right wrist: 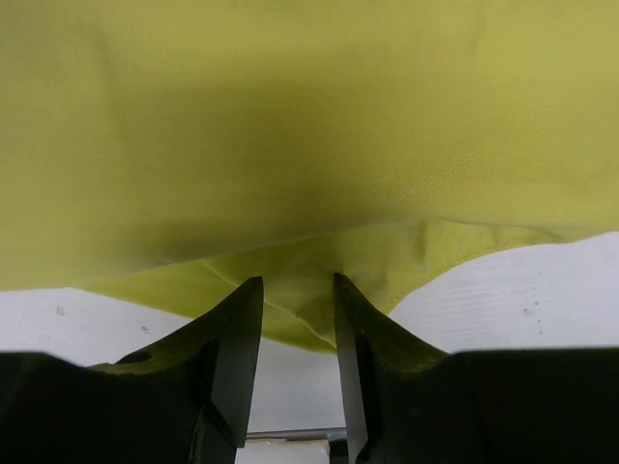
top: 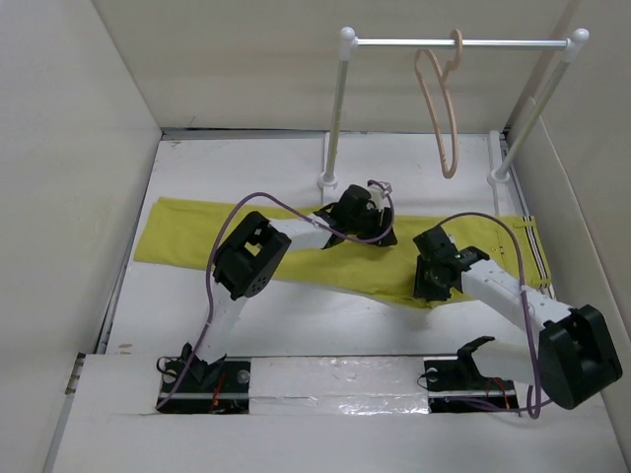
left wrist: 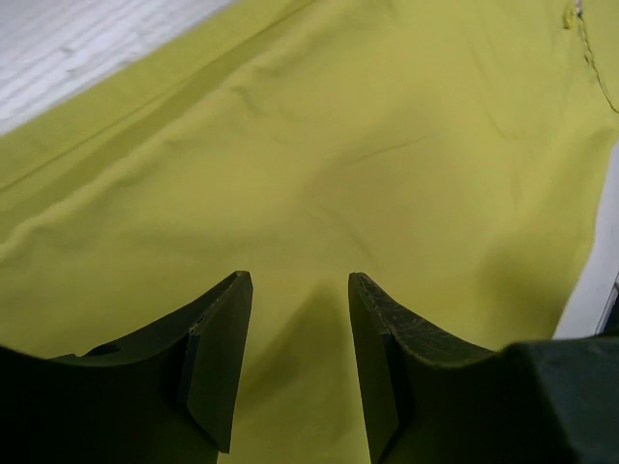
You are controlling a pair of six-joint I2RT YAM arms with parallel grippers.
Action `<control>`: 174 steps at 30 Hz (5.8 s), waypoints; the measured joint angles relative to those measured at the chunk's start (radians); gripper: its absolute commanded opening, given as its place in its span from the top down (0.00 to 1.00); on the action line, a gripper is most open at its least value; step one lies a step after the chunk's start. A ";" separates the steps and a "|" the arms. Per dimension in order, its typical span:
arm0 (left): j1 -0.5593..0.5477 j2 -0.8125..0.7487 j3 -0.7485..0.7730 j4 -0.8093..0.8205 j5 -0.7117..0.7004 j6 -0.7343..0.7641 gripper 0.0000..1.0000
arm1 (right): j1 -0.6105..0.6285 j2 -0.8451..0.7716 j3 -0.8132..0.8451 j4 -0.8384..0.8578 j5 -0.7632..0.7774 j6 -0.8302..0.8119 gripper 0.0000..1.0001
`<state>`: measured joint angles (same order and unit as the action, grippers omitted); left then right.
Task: Place the trousers on the hanger
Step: Fold the trousers at the center of the board.
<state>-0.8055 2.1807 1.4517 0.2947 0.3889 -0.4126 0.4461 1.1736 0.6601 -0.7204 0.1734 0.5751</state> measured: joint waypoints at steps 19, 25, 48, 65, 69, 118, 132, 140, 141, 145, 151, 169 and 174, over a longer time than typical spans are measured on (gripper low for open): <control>0.143 -0.053 -0.176 0.190 0.079 -0.139 0.62 | -0.050 -0.051 0.222 -0.018 -0.045 0.035 1.00; 0.096 -0.312 -0.293 0.199 -0.009 -0.130 0.99 | -0.515 -0.349 0.063 0.200 0.000 0.000 1.00; -0.031 -0.653 -0.399 0.300 -0.173 -0.078 1.00 | -1.453 -0.073 -0.217 0.549 -0.330 -0.127 0.20; -0.031 -0.559 -0.399 0.282 -0.200 -0.078 1.00 | -1.396 0.194 -0.300 1.054 -0.501 0.080 1.00; -0.031 -0.559 -0.399 0.273 -0.249 -0.081 1.00 | -1.339 0.146 -0.299 1.054 -0.488 0.053 1.00; -0.148 -0.734 -1.072 0.297 -0.689 -0.303 1.00 | 0.229 -0.252 0.511 0.537 -0.005 -0.214 1.00; -0.319 -0.423 -0.694 0.315 -0.646 -0.274 1.00 | 0.089 -0.359 0.732 0.360 -0.026 -0.317 1.00; -0.391 -0.192 -0.375 0.305 -0.514 -0.227 1.00 | 0.064 -0.300 0.825 0.333 -0.090 -0.344 1.00; -0.394 -0.168 -0.344 0.302 -0.499 -0.223 1.00 | 0.063 -0.288 0.830 0.334 -0.098 -0.344 1.00; -0.399 -0.174 -0.355 0.293 -0.488 -0.216 0.98 | 0.059 -0.222 0.840 0.348 -0.168 -0.342 1.00; -0.281 -0.519 -0.680 0.261 -0.549 -0.225 0.84 | 0.077 -0.093 0.828 0.408 -0.238 -0.316 1.00; 0.003 -1.806 -0.845 -0.312 -0.901 -0.255 0.83 | 0.452 0.407 0.949 0.618 -0.190 -0.314 1.00; 0.003 -1.943 -0.793 -0.419 -0.982 -0.267 0.80 | 0.583 0.745 1.097 0.686 -0.185 -0.313 0.47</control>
<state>-0.8021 0.2375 0.6590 -0.1242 -0.5926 -0.6792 1.0290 1.9182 1.7573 -0.0345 -0.0116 0.2623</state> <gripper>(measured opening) 0.185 0.353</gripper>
